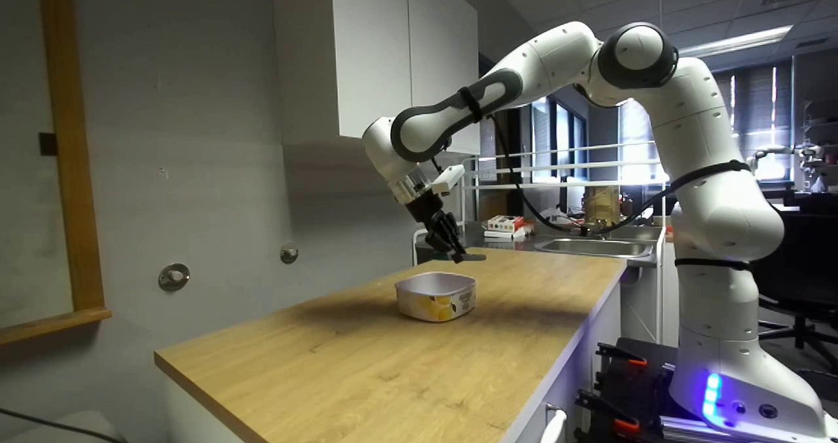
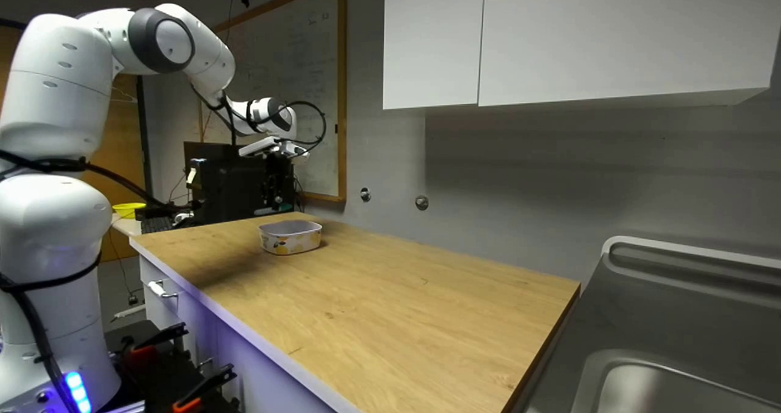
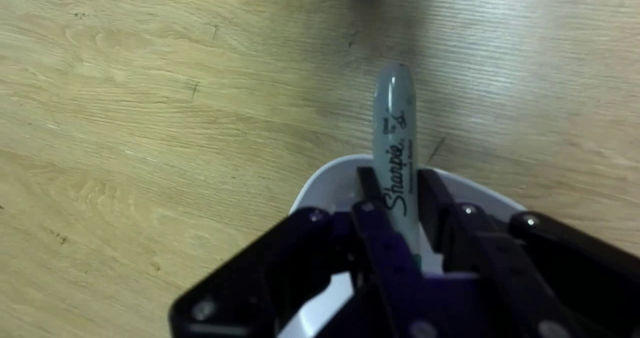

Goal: Put the marker in the white bowl

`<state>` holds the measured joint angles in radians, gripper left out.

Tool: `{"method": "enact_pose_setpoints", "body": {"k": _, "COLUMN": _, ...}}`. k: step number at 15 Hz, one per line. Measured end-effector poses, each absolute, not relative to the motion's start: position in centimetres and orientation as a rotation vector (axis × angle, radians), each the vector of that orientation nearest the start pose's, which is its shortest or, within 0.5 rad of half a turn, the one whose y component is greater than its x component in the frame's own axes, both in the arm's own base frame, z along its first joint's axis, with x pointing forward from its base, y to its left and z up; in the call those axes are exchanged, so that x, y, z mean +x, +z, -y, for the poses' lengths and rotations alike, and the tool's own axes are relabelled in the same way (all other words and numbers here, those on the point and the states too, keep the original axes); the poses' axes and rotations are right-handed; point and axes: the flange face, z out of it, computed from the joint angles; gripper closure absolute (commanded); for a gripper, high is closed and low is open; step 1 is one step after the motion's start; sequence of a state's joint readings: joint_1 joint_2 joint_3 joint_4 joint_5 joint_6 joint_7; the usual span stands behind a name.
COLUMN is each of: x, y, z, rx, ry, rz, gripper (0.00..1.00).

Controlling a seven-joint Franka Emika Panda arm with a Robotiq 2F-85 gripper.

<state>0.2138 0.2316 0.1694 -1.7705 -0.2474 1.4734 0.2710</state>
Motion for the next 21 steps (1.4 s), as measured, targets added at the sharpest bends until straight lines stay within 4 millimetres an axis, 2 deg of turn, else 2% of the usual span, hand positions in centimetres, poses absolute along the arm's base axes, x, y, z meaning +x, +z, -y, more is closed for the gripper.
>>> {"method": "enact_pose_setpoints", "body": {"k": 4, "x": 55.6, "y": 39.3, "z": -15.6, "rx": -3.385, "ry": 0.816, "rz": 0.222, "gripper": 0.88}}
{"method": "enact_pose_setpoints", "body": {"k": 9, "x": 56.5, "y": 35.6, "z": -13.6, "rx": -3.36, "ry": 0.942, "rz": 0.177, "gripper": 0.88}}
{"method": "enact_pose_setpoints", "body": {"k": 10, "x": 56.5, "y": 35.0, "z": -13.4, "rx": -3.356, "ry": 0.962, "rz": 0.171, "gripper": 0.51}}
{"method": "enact_pose_setpoints", "body": {"k": 11, "x": 56.5, "y": 34.6, "z": -13.2, "rx": -3.352, "ry": 0.979, "rz": 0.167, "gripper": 0.5}}
{"method": "enact_pose_setpoints", "body": {"k": 12, "x": 56.6, "y": 34.2, "z": -13.0, "rx": -3.348, "ry": 0.995, "rz": 0.162, "gripper": 0.45}}
{"method": "enact_pose_setpoints", "body": {"k": 18, "x": 56.4, "y": 34.0, "z": -12.6, "rx": -3.334, "ry": 1.045, "rz": 0.144, "gripper": 0.01}}
{"method": "enact_pose_setpoints", "body": {"k": 21, "x": 56.3, "y": 34.1, "z": -12.7, "rx": -3.329, "ry": 1.05, "rz": 0.141, "gripper": 0.0}}
